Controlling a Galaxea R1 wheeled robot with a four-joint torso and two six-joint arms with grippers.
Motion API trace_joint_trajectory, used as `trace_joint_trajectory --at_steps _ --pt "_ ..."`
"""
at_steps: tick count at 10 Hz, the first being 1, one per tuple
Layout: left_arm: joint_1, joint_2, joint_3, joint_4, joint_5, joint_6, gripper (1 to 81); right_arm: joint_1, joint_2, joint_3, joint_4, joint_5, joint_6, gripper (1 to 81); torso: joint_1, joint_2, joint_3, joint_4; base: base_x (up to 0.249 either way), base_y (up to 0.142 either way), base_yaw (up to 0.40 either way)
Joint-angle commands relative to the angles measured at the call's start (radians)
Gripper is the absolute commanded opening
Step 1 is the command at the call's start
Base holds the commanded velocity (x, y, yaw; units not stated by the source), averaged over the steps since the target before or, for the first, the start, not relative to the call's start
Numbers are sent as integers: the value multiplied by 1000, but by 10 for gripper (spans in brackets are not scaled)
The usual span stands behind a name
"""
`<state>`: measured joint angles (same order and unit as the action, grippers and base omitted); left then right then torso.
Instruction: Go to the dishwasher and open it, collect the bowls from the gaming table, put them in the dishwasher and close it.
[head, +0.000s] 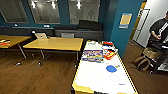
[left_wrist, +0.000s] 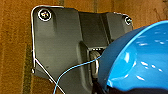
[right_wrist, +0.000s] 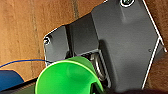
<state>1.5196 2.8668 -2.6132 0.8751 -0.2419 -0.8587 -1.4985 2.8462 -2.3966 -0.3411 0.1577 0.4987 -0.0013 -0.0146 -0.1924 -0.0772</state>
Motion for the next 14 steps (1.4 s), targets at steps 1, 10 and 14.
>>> trace_joint_trajectory --at_steps 1,10,14 --pt "-14 -10 1 21 27 9 10 26 -9 8 -27 -41 -2 10 1 0 0 0 -143 0 0" --pt "-11 8 -10 21 29 24 10 20 14 -32 -38 -41 -2 10 1 0 0 0 -143 0 0" --pt "-11 10 -13 21 29 24 10 20 15 -36 -38 -40 -2 10 1 0 0 0 -143 0 0"
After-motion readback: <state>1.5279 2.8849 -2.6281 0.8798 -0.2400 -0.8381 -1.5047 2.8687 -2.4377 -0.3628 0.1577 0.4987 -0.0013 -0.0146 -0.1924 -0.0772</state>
